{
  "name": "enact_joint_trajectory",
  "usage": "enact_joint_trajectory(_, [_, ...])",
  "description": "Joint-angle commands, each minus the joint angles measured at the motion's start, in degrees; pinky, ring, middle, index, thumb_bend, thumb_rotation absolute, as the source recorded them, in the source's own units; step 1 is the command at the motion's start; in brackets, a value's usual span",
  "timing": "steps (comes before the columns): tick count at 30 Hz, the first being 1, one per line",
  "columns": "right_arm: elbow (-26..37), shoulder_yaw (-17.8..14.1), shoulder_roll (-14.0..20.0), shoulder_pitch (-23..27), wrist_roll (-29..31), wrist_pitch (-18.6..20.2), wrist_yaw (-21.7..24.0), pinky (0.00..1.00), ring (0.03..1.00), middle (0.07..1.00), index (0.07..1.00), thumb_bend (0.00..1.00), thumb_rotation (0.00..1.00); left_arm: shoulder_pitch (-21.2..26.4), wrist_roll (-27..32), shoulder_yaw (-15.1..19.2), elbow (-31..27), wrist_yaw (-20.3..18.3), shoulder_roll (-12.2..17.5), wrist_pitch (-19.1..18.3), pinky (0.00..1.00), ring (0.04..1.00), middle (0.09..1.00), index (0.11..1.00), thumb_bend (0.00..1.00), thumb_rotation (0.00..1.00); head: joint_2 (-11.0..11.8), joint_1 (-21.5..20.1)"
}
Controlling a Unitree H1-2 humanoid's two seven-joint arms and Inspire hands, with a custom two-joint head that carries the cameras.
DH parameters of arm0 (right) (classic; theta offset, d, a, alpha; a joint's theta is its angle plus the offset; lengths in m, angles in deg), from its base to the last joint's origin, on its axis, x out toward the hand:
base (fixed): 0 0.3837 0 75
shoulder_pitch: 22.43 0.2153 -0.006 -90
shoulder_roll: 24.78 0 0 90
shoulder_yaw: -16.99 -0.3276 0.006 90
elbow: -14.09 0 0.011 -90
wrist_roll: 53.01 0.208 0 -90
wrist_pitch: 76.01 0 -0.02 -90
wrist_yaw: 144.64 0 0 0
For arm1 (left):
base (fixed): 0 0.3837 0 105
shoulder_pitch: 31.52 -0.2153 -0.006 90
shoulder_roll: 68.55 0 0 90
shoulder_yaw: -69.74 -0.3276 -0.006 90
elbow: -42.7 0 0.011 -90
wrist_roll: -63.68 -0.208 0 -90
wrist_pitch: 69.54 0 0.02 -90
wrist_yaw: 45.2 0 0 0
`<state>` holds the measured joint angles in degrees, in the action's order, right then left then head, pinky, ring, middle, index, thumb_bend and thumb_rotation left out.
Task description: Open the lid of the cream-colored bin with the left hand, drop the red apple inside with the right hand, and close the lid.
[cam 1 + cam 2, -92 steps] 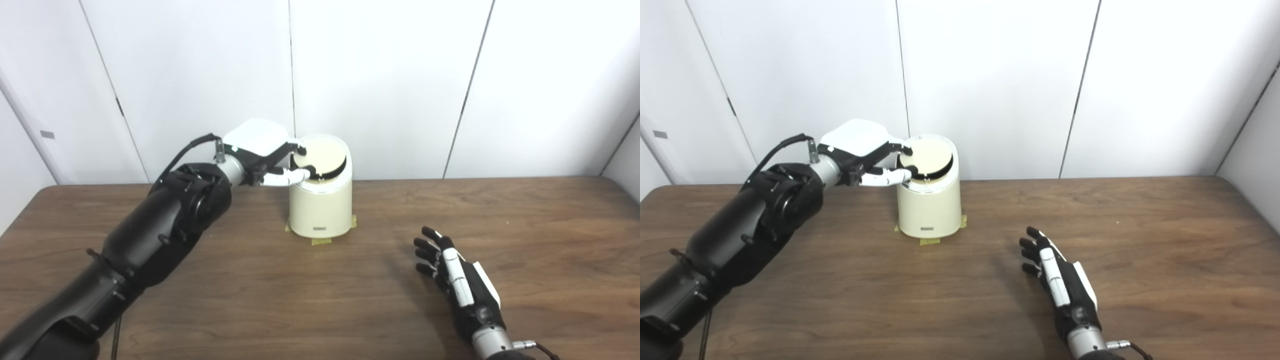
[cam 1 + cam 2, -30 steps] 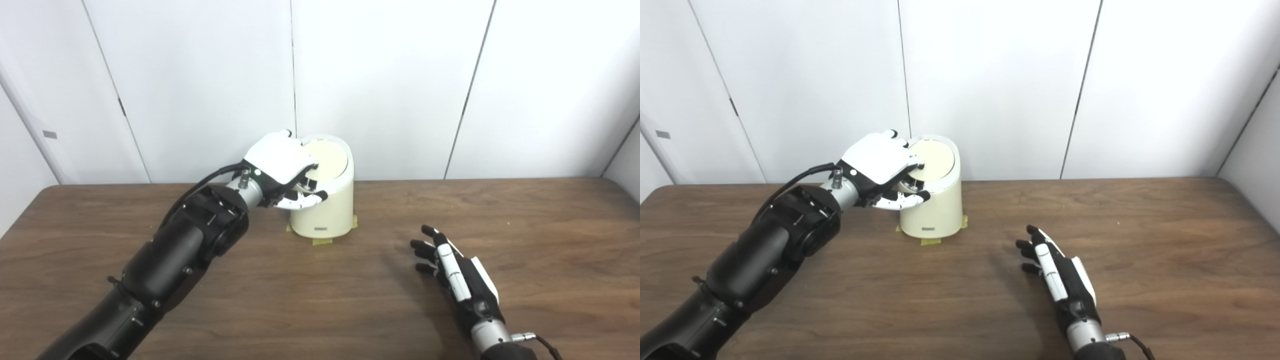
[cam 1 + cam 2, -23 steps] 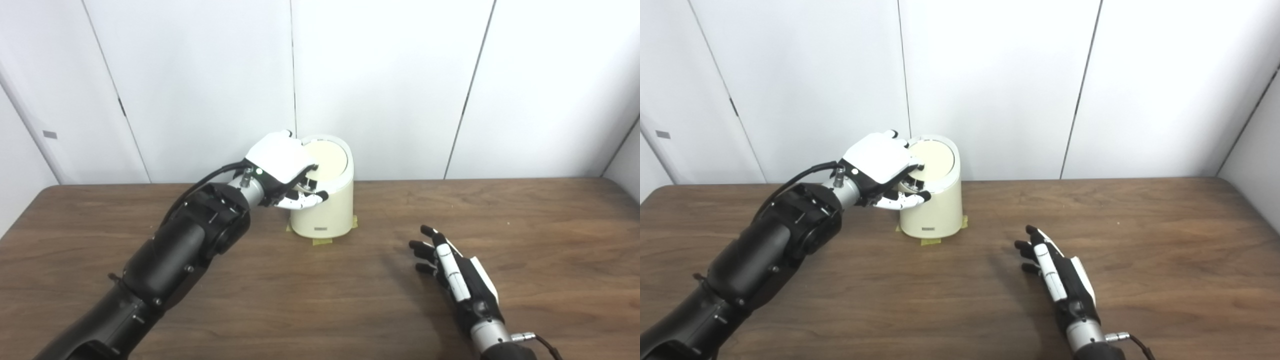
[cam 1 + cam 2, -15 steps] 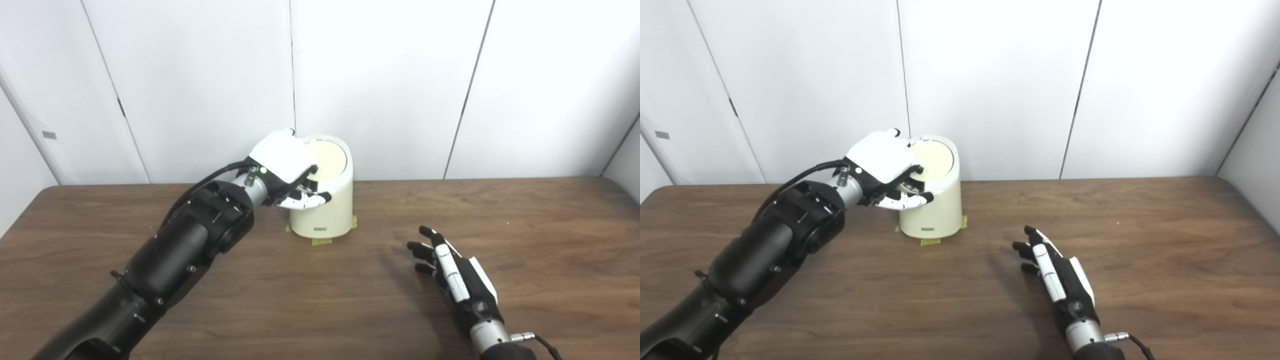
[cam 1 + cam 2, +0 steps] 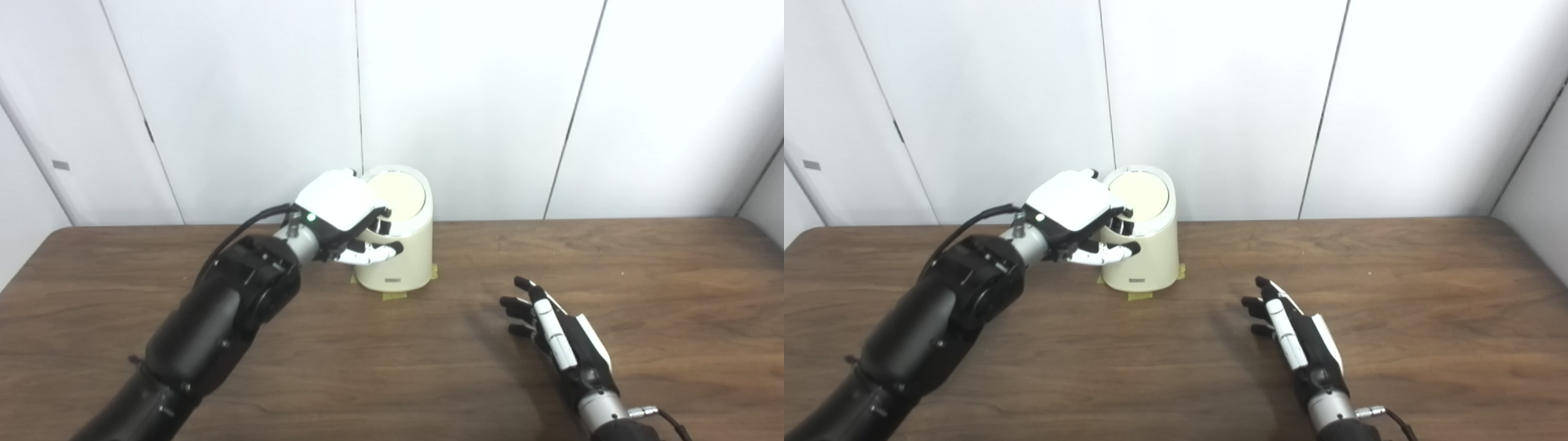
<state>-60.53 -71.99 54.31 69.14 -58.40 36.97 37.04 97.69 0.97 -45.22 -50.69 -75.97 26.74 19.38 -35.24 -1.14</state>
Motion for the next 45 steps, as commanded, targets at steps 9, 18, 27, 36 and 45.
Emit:
enact_joint_trajectory(9, [1.6,-0.2,0.0,1.4,0.7,-0.7,0.3,0.74,0.833,0.812,0.887,0.43,1.00,-2.8,10.7,13.5,-8.9,12.9,-6.5,-4.5,0.75,0.830,0.829,0.838,0.34,0.66,0.0,-0.5])
enact_joint_trajectory(18, [2.5,-1.0,-0.8,1.5,4.0,-0.7,0.6,0.78,0.870,0.851,0.895,0.43,1.00,-11.4,26.4,23.8,-22.3,9.9,-11.8,-18.3,0.77,0.855,0.871,0.875,0.30,0.73,-0.2,-0.5])
enact_joint_trajectory(27, [3.4,-1.1,-1.1,1.9,6.5,-2.0,1.6,0.80,0.905,0.885,0.904,0.49,1.00,-22.7,38.6,30.0,-29.0,13.4,-12.9,-22.3,0.79,0.858,0.879,0.899,0.31,0.81,-0.4,-0.2])
enact_joint_trajectory(36, [4.3,-0.7,-0.6,1.1,7.2,-1.8,2.4,0.82,0.923,0.911,0.924,0.50,1.00,-34.4,45.7,31.7,-31.2,16.6,-15.7,-25.5,0.88,0.910,0.914,0.928,0.35,0.91,-1.1,0.1])
enact_joint_trajectory(45, [4.3,-0.9,-0.4,0.5,8.4,-2.0,3.2,0.85,0.930,0.931,0.934,0.49,1.00,-41.3,51.4,31.9,-27.1,20.5,-16.0,-18.8,0.89,0.912,0.924,0.942,0.26,0.96,-2.0,-0.3])
